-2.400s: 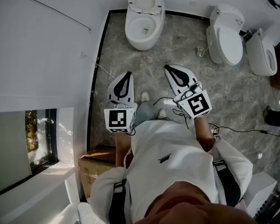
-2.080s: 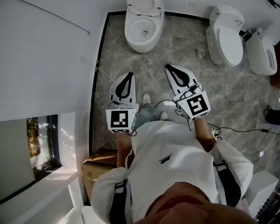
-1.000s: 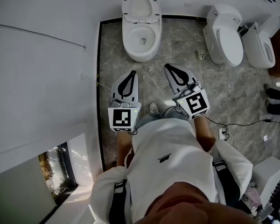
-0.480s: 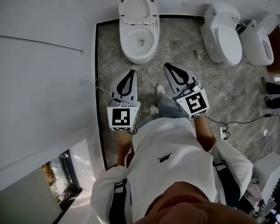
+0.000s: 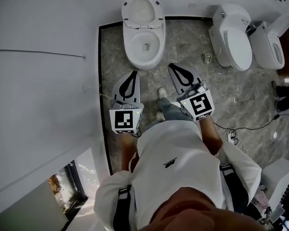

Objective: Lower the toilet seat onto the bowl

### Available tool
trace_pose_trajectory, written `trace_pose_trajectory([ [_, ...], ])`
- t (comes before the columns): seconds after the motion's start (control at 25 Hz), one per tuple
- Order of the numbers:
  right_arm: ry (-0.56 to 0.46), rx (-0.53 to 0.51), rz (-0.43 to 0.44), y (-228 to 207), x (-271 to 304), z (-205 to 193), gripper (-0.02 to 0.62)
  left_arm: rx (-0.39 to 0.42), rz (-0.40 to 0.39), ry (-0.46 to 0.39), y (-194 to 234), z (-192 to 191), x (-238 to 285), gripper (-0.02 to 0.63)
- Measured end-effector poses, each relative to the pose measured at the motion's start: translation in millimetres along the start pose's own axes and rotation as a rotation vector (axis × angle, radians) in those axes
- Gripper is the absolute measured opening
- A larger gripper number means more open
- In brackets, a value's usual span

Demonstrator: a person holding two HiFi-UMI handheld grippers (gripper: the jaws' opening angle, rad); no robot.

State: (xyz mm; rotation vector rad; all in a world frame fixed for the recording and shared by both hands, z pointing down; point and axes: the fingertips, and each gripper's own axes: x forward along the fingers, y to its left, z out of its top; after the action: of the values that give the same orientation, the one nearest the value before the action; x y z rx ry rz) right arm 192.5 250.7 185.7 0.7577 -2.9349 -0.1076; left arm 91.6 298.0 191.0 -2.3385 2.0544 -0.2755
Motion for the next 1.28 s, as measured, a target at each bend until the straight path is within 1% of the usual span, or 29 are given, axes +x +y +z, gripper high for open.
trace_pose_trajectory([
  [0.24,0.005,0.0,0.006,-22.5,29.7,-1.2,0.032,-0.01,0.003,0.003,16.9,-3.0,34.4,0.032],
  [0.64,0.01,0.009,0.018,-60.1,79.7,-0.8,0.032,-0.009,0.004,0.032,46.0,-5.1,88.4,0.032],
  [1.0,-0.002,0.005,0.044,-91.0,115.2,3.1,0.032,0.01,0.032,0.035,68.5,5.6,126.3,0.032],
  [1.28,-0.013,0.012,0.058,-116.2,138.8,2.0,0.032,0.009,0.044,0.029,78.9,10.5,158.6,0.032],
])
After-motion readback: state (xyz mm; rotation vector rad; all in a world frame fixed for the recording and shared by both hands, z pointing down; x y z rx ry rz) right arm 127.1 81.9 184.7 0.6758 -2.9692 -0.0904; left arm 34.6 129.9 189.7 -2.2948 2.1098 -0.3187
